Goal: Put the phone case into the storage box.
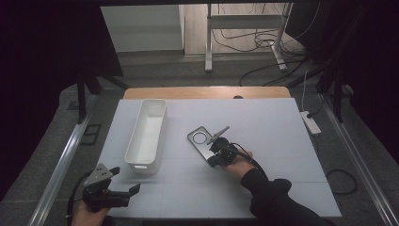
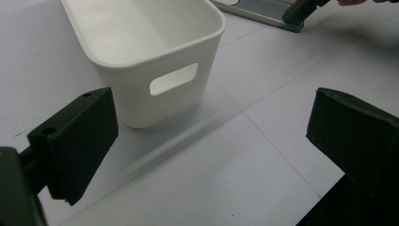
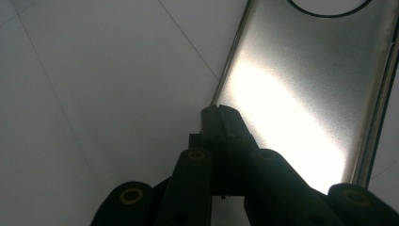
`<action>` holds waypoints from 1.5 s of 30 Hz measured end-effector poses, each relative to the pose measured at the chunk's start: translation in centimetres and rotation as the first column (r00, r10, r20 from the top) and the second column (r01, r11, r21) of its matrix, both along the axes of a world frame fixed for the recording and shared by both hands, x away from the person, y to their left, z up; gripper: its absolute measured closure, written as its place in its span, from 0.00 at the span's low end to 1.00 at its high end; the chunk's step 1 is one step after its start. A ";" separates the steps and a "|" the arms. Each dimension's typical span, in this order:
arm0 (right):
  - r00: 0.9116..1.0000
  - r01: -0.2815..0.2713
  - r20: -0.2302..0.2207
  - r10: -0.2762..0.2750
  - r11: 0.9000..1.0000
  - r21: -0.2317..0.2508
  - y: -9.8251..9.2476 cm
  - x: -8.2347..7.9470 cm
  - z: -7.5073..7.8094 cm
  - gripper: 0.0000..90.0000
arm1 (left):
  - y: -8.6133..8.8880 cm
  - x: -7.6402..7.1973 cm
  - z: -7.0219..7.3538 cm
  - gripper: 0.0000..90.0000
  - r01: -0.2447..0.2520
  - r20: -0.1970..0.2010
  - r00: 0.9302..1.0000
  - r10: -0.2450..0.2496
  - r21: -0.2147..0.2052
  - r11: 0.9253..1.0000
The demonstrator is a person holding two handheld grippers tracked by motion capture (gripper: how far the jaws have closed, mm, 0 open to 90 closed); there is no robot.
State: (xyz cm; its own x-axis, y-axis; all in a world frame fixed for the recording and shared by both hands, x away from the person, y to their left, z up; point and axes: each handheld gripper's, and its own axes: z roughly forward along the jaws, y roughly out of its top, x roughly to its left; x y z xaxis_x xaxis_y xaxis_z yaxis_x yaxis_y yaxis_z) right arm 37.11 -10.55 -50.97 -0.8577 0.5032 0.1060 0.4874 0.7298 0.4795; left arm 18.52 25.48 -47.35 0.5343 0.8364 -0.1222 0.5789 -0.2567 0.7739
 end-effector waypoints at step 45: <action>0.980 0.184 0.079 -0.183 0.983 -0.001 -2.5 4.3 1.8 0.01 | 0.0 0.1 0.0 0.04 -0.001 -0.005 1.000 0.001 -0.011 1.000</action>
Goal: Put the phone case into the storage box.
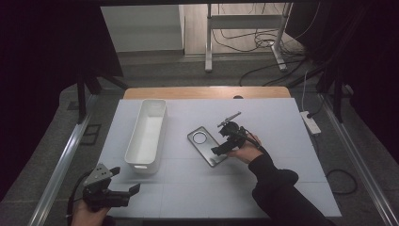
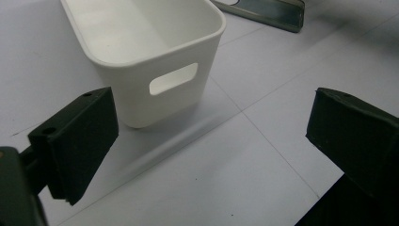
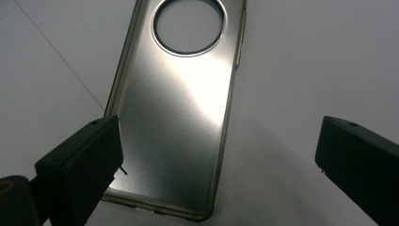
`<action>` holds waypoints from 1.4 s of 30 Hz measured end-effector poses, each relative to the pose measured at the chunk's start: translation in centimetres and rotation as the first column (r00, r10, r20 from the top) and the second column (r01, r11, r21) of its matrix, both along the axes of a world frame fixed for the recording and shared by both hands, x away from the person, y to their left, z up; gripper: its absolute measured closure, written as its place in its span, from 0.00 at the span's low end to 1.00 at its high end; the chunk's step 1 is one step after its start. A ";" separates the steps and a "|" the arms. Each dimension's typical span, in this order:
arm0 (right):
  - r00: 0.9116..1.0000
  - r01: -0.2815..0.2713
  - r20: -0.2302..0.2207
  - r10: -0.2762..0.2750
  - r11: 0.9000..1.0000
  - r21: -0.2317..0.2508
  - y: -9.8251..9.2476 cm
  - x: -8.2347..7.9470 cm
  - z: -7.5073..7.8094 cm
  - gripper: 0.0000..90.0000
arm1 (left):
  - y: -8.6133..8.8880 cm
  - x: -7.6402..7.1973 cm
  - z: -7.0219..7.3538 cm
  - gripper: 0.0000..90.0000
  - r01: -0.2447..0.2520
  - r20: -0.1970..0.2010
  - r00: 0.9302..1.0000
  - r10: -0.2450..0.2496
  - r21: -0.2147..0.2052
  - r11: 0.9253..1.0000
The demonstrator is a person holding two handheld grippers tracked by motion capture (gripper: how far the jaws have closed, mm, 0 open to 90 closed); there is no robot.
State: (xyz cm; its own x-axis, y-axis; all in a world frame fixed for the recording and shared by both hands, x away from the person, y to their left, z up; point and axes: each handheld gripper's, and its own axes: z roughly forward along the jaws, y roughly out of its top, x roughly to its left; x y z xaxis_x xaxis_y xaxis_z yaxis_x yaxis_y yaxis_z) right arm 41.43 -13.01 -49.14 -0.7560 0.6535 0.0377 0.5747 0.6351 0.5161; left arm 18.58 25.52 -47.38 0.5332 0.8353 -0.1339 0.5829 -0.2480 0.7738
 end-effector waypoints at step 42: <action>0.994 0.008 -0.107 -0.002 0.999 0.054 -1.3 0.9 -0.5 0.99 | -0.1 -0.1 0.1 0.04 0.006 0.012 1.000 -0.006 0.006 1.000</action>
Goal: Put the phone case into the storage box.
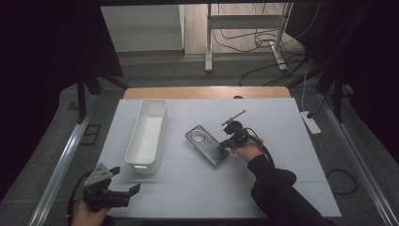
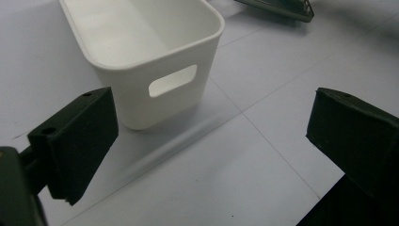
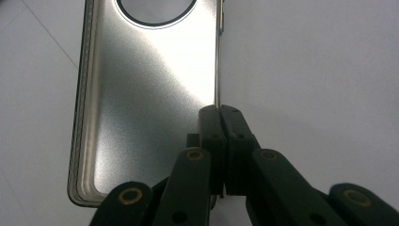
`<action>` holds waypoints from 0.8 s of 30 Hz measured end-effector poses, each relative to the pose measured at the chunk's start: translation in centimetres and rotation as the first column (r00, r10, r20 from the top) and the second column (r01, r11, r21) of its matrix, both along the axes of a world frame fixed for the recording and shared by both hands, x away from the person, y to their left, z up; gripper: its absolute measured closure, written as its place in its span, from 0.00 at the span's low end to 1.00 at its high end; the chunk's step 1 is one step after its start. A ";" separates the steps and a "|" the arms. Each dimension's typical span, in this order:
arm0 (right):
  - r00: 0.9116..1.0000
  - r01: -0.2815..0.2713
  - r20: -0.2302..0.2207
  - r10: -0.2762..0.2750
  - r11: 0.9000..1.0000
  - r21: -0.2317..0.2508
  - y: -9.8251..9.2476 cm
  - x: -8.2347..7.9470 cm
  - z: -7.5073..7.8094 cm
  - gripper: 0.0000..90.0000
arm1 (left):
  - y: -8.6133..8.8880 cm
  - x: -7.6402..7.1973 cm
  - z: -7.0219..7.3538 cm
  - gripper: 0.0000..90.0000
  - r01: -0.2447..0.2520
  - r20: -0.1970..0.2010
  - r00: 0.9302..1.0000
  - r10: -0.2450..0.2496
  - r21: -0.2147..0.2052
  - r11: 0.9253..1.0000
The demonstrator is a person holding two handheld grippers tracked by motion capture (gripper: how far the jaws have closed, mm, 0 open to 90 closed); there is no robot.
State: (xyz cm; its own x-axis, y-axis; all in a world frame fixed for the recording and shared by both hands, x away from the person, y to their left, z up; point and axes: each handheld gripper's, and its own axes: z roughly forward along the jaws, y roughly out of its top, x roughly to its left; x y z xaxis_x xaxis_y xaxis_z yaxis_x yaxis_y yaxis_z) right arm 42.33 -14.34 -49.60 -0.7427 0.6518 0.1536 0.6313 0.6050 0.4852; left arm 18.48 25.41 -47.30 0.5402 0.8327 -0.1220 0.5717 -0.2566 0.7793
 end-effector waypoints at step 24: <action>0.995 -0.044 0.094 0.036 0.996 0.081 -1.1 -2.9 2.4 0.99 | -1.9 0.1 1.0 0.01 0.076 0.062 0.995 -0.075 -0.017 0.997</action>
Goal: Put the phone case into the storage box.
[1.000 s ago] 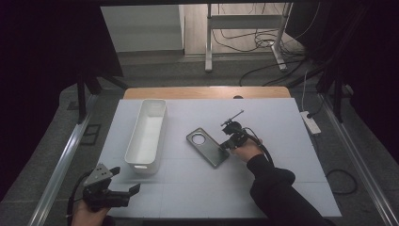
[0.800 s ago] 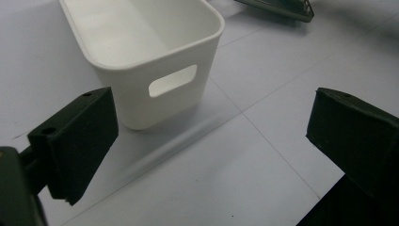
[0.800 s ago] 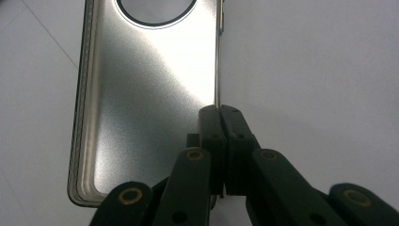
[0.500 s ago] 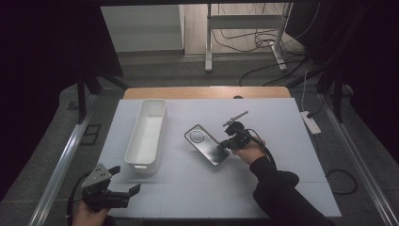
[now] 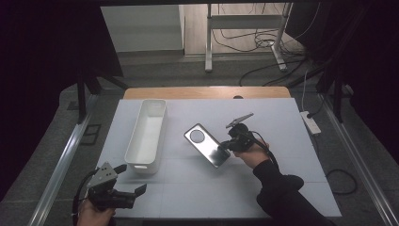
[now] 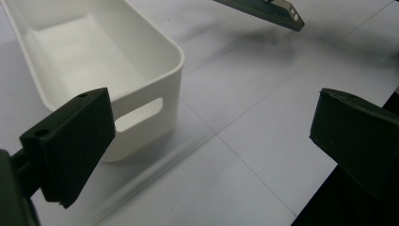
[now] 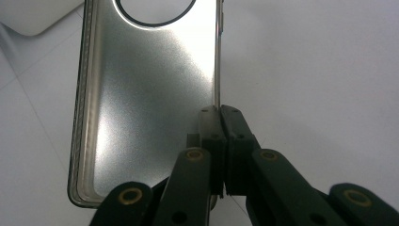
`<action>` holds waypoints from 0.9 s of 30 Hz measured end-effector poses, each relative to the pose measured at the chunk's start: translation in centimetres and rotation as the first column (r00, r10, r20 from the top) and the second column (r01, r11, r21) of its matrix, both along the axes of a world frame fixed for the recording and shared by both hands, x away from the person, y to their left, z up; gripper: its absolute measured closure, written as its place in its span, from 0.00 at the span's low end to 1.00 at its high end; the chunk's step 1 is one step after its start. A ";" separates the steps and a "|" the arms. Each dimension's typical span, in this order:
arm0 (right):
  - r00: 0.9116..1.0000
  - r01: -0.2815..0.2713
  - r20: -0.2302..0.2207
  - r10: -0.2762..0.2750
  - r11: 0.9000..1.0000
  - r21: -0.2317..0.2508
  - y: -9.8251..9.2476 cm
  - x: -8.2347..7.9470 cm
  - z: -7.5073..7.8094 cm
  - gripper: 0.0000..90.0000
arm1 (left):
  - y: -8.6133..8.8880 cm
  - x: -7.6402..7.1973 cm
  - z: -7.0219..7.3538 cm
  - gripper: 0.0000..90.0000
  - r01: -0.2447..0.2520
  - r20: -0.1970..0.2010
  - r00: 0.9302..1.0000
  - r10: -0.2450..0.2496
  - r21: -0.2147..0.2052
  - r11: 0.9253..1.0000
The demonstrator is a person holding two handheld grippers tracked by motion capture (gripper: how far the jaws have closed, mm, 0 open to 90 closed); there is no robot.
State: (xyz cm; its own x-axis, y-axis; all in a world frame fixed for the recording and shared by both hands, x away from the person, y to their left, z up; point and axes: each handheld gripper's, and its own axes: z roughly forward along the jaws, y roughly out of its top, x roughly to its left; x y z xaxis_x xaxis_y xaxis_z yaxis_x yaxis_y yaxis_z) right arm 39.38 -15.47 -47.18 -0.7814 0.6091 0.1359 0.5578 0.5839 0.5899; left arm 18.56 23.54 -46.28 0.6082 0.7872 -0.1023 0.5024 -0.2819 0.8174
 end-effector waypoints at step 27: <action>0.995 0.052 0.077 -0.058 0.996 0.077 -3.9 -3.2 2.8 0.99 | -5.5 3.1 1.3 0.00 0.146 0.030 0.989 -0.144 -0.074 0.987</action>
